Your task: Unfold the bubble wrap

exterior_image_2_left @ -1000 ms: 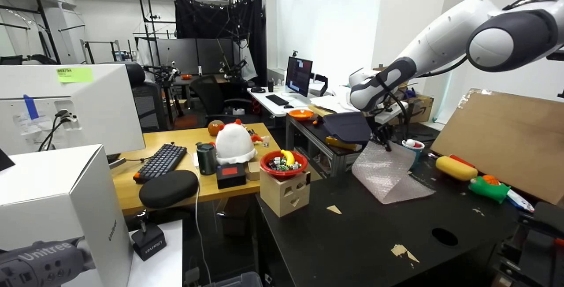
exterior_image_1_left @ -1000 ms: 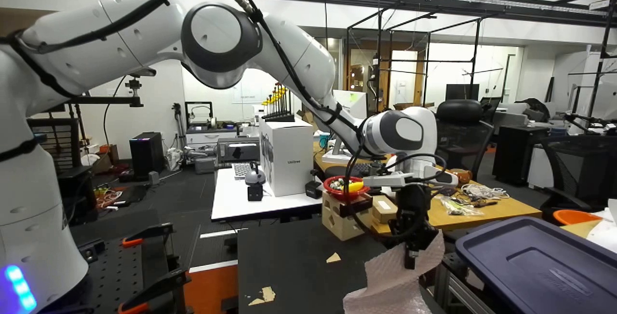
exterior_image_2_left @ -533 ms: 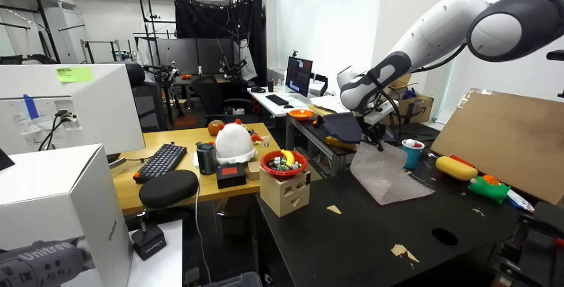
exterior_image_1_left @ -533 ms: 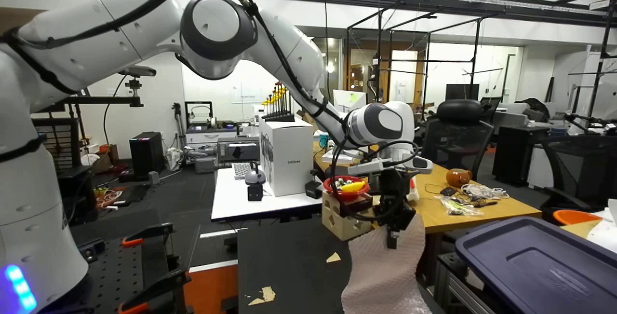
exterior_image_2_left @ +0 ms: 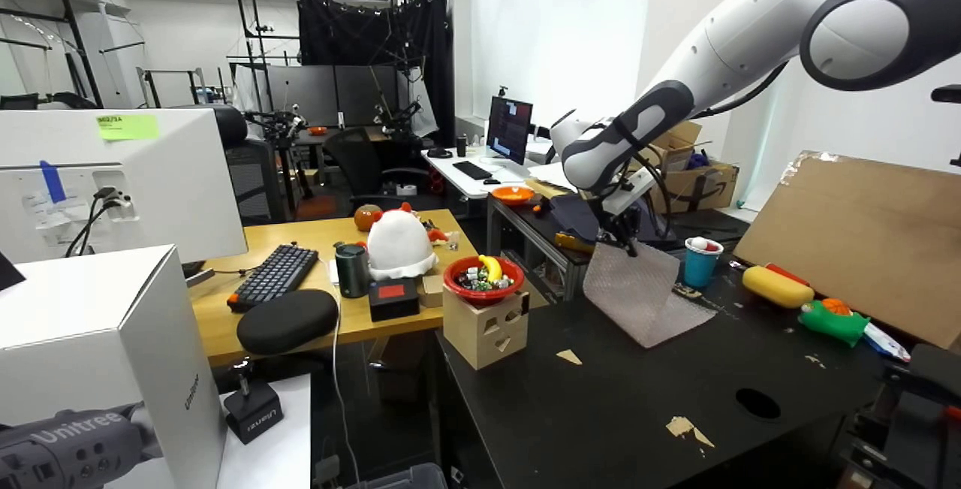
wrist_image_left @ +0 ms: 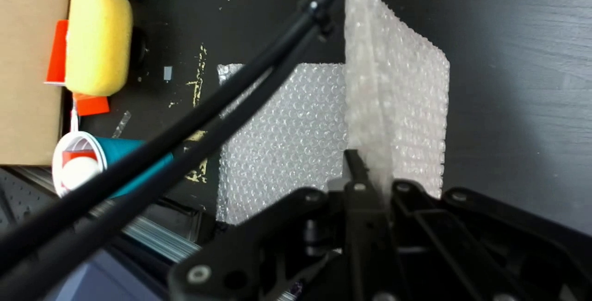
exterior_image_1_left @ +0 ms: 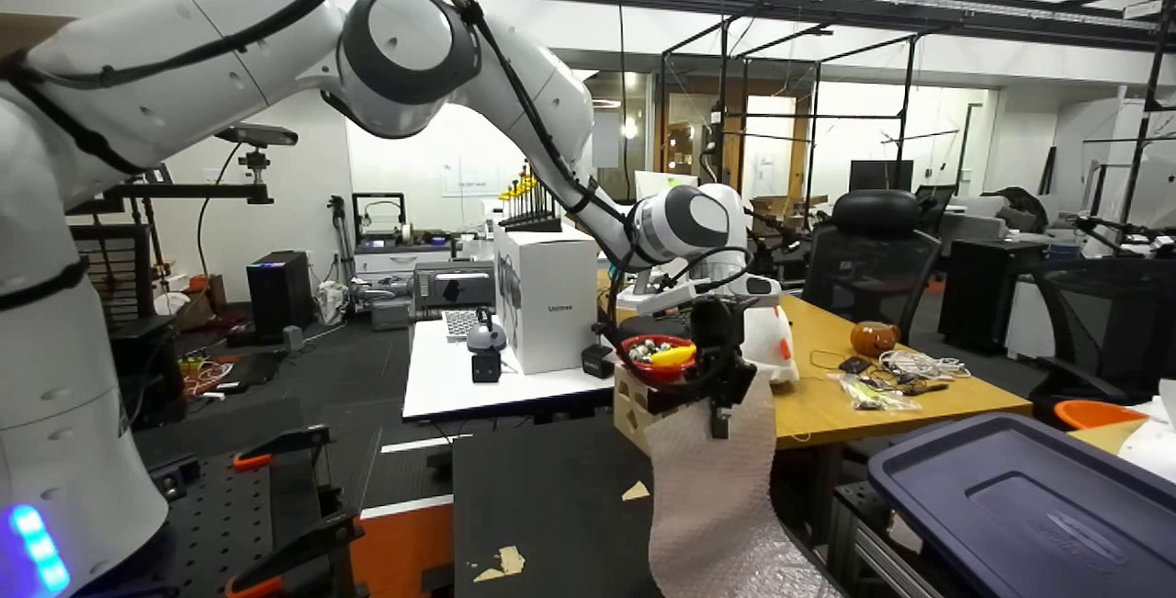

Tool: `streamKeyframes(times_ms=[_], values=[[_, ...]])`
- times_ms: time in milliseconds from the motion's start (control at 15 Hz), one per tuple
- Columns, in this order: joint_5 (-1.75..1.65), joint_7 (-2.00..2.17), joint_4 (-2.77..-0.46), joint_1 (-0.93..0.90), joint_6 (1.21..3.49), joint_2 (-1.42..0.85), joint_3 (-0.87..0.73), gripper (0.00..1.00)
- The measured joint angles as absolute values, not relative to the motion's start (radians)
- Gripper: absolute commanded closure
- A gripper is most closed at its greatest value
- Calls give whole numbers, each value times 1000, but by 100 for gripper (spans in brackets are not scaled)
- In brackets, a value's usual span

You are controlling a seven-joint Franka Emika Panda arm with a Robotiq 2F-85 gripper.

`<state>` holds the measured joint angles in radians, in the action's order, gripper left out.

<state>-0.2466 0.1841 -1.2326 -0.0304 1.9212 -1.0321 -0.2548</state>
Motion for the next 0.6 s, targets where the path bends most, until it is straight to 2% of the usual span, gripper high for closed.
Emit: streamKeyframes(times_ms=[600], values=[[-328, 216, -1281, -81, 1973, -1023, -230, 99]])
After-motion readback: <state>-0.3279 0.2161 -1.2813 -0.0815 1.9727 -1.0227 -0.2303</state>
